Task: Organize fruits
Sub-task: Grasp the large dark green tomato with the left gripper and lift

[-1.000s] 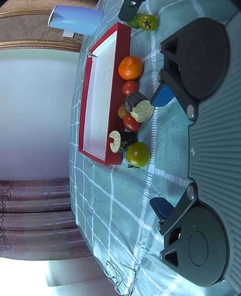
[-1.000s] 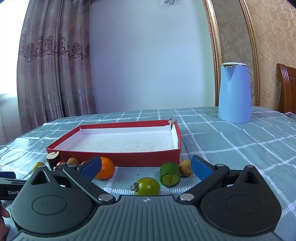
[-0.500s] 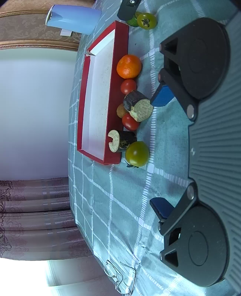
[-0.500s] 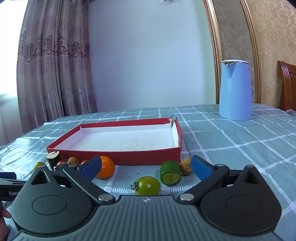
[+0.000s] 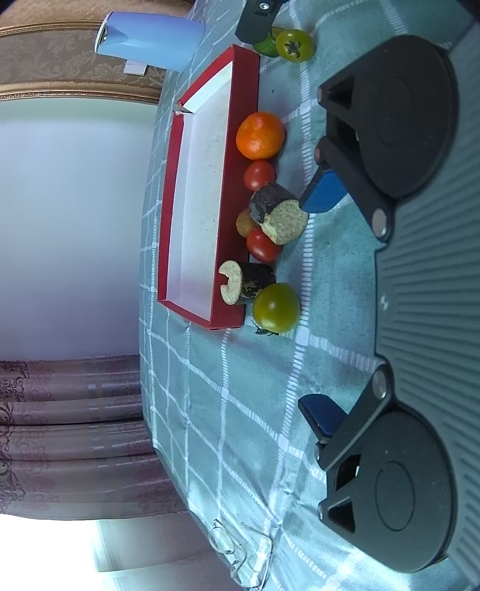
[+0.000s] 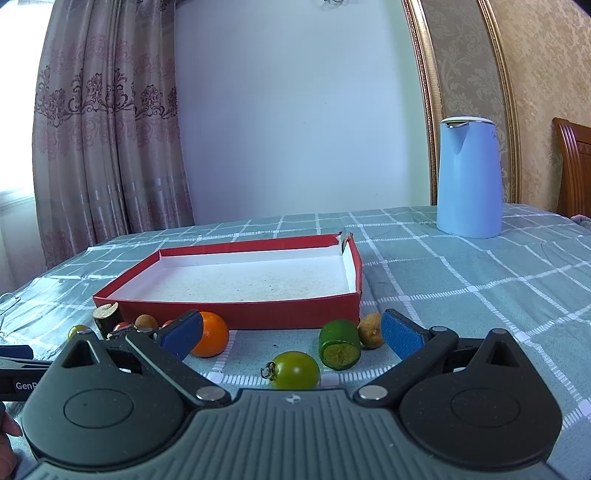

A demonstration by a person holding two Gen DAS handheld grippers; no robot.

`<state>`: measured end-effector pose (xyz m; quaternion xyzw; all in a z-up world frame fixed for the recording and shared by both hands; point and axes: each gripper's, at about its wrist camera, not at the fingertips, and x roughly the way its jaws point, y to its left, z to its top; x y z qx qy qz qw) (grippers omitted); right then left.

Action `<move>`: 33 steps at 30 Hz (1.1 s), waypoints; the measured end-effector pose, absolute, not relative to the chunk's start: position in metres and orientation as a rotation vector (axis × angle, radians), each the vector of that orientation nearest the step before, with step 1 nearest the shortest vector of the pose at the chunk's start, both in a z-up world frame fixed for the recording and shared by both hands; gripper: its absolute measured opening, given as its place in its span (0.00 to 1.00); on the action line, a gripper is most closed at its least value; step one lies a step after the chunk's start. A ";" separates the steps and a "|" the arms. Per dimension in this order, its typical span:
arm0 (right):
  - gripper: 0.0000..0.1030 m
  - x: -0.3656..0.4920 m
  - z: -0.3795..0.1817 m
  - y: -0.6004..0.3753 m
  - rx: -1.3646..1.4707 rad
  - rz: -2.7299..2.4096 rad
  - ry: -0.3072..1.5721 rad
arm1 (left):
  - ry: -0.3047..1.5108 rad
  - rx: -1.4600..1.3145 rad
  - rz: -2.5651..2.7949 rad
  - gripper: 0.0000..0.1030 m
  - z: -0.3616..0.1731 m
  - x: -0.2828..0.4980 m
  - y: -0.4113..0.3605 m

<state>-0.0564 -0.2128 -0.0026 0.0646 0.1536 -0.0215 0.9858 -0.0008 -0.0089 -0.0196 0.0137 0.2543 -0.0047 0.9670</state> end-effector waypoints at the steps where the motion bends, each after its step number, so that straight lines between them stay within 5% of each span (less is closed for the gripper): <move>1: 1.00 -0.056 -0.003 -0.213 0.132 -0.043 0.308 | 0.505 0.041 -0.002 1.00 -0.019 -0.002 -0.009; 13: 1.00 -0.058 -0.003 -0.219 0.163 -0.029 0.302 | 0.450 0.126 -0.068 0.96 0.003 0.007 0.014; 22: 1.00 -0.059 -0.003 -0.225 0.205 -0.003 0.296 | 0.529 0.138 -0.140 0.67 -0.008 0.028 0.007; 26: 1.00 -0.058 -0.004 -0.228 0.227 0.003 0.299 | 0.572 0.118 -0.157 0.32 -0.012 0.041 0.005; 33: 1.00 -0.057 -0.006 -0.234 0.269 0.008 0.308 | 0.582 0.121 -0.155 0.30 -0.015 0.045 0.002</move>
